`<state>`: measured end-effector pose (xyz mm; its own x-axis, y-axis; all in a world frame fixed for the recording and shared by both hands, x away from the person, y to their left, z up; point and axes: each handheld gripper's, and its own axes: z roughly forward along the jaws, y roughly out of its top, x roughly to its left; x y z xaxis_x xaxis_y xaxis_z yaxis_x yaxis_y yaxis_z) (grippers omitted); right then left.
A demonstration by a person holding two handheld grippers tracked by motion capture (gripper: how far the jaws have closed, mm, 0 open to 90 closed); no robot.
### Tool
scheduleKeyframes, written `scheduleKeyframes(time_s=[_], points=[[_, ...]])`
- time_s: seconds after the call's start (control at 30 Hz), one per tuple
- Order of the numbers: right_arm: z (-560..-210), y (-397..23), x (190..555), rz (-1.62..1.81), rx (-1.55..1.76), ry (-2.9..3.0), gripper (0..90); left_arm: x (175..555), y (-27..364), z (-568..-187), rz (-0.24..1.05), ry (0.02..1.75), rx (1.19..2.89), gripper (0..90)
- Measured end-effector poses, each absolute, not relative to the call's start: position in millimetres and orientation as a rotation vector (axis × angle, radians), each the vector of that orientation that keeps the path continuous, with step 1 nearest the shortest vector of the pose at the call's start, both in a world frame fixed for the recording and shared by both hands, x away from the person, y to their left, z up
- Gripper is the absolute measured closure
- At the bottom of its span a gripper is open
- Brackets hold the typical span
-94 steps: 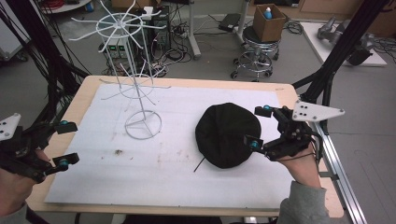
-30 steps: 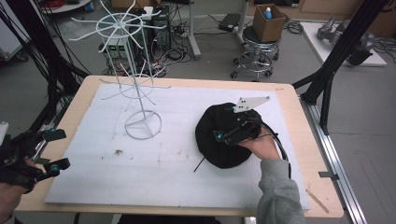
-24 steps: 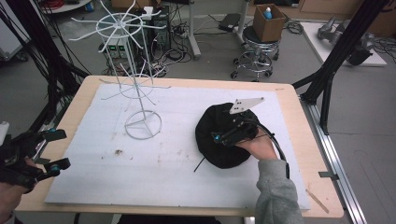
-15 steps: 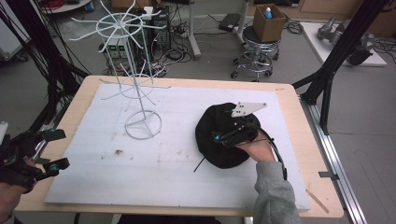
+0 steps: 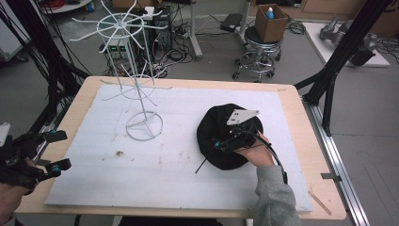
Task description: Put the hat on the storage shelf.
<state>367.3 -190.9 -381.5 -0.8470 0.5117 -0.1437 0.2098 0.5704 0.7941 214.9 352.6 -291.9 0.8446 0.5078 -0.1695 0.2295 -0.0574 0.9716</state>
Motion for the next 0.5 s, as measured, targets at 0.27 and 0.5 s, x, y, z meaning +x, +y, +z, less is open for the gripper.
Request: scheduleKeyframes(time_s=[0.27,0.5], points=[[-392.2,-190.4,373.0,1.098,0.636,2.480,5.8,214.3,355.5,-292.0,0.254,0.595,1.635,3.7],[-400.2,-197.7,374.5,1.110,0.674,2.463,16.6,214.7,355.5,-293.7,0.259,0.607,1.645,3.7]])
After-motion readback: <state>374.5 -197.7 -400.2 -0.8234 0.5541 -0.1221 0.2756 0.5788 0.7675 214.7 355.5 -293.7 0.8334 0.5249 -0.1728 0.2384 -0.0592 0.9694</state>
